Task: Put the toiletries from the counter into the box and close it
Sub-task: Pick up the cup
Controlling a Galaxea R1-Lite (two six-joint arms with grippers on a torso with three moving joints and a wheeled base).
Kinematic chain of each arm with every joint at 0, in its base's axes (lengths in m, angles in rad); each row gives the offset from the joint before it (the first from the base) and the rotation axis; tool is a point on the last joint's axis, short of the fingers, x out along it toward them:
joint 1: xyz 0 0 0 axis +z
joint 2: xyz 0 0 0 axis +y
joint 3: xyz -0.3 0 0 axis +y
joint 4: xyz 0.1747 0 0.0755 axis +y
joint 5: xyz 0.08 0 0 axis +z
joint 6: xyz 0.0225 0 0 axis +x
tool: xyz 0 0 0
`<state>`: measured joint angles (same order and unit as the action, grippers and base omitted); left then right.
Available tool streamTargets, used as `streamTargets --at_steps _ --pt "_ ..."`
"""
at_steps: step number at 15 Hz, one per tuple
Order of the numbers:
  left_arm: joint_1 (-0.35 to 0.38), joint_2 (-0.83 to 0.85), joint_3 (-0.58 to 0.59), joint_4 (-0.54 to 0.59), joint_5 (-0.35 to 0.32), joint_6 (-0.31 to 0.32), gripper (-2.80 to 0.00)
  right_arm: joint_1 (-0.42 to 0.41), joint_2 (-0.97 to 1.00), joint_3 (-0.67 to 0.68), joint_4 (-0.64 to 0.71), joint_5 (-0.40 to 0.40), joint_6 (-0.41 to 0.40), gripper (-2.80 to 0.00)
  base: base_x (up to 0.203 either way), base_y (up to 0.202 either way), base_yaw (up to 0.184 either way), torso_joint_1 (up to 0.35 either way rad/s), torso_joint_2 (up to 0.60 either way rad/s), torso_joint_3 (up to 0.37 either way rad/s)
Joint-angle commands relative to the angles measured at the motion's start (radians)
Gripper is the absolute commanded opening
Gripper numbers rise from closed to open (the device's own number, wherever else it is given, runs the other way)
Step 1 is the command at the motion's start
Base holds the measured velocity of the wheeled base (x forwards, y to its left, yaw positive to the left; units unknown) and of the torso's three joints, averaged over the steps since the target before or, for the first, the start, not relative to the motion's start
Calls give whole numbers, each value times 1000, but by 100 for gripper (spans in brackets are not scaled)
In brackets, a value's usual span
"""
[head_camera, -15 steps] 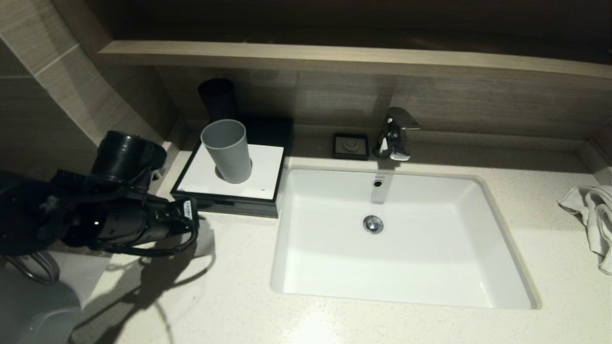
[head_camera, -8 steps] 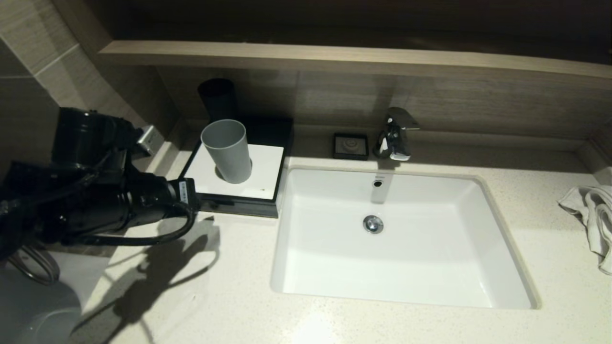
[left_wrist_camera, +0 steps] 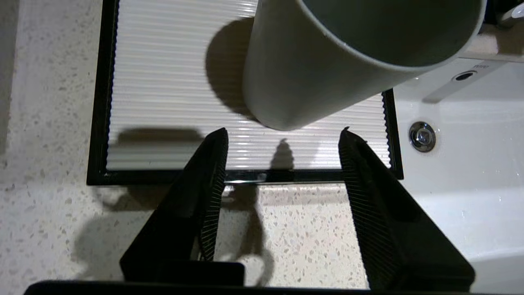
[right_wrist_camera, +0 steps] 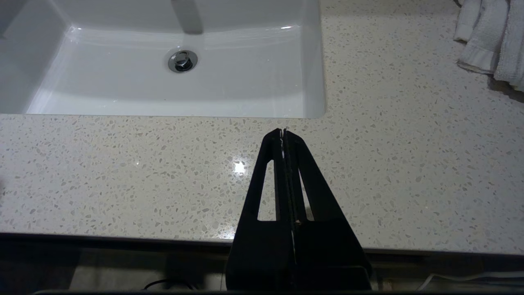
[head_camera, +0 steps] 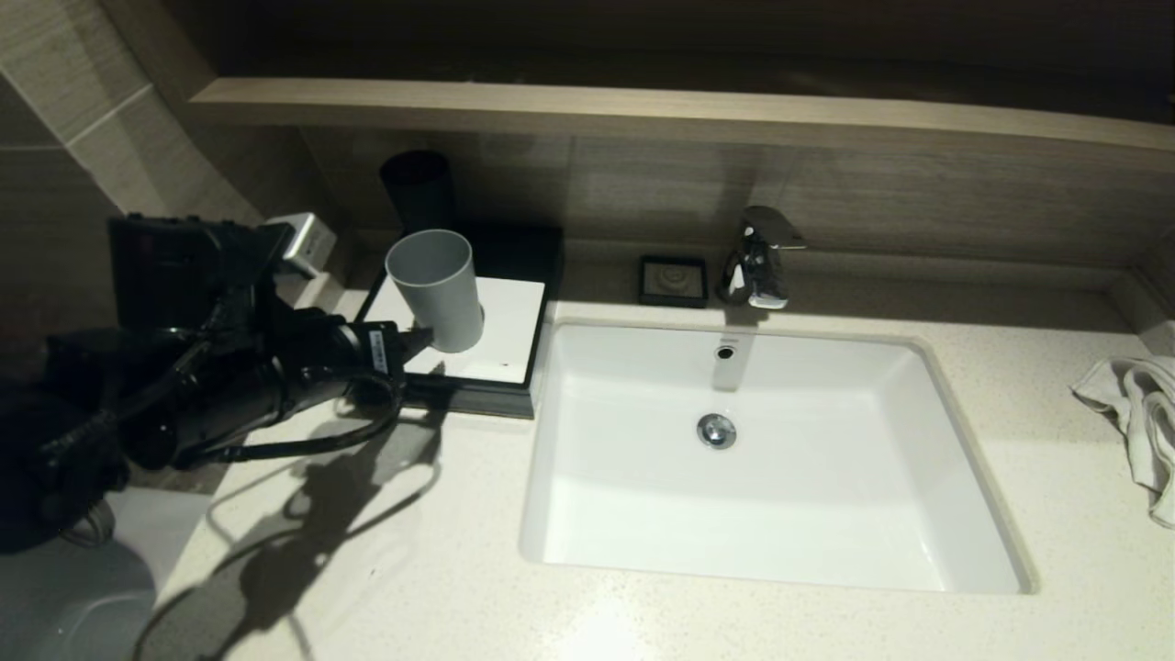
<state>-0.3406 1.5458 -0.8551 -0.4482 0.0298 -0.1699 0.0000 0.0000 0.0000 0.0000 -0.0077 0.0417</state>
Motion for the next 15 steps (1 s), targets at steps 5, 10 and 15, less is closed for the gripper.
streamTargets --at_steps 5,10,15 --pt "-1 92 -11 -86 -5 41 0 0 0 0 0 0 0 -280 0 0 0 0 0 0" --pt "-3 142 -29 -162 -21 58 0 0 0 0 0 0 0 -280 0 0 0 0 0 0" --pt "-26 186 -83 -167 -24 59 0 0 0 0 0 0 0 -280 0 0 0 0 0 0"
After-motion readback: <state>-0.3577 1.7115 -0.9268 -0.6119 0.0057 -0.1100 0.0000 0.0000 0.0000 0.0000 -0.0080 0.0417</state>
